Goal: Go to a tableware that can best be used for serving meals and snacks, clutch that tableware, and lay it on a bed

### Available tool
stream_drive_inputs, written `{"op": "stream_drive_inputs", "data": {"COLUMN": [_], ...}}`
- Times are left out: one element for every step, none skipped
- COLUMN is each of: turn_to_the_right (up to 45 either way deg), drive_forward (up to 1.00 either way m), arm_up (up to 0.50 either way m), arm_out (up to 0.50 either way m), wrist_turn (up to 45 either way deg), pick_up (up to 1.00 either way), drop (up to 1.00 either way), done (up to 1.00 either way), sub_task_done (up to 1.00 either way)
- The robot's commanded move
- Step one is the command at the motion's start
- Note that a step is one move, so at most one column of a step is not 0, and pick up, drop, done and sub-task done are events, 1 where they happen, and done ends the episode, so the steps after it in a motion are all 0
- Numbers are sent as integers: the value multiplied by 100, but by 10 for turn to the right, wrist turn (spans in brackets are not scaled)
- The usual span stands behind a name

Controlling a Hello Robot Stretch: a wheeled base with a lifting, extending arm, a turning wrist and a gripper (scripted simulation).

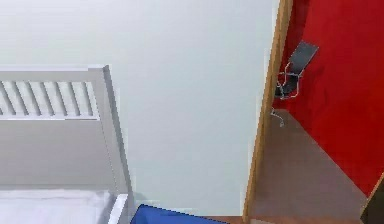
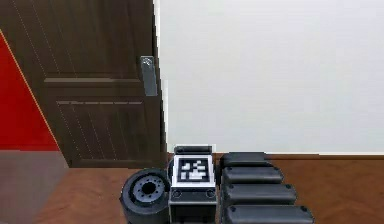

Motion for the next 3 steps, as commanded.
{"op": "stream_drive_inputs", "data": {"turn_to_the_right": [150, -210, 210], "drive_forward": [0, 0, 0], "arm_up": [0, 0, 0], "arm_out": [0, 0, 0], "wrist_turn": [0, 0, 0], "pick_up": [0, 0, 0], "drop": [0, 0, 0], "done": [0, 0, 0], "sub_task_done": [0, 0, 0]}}
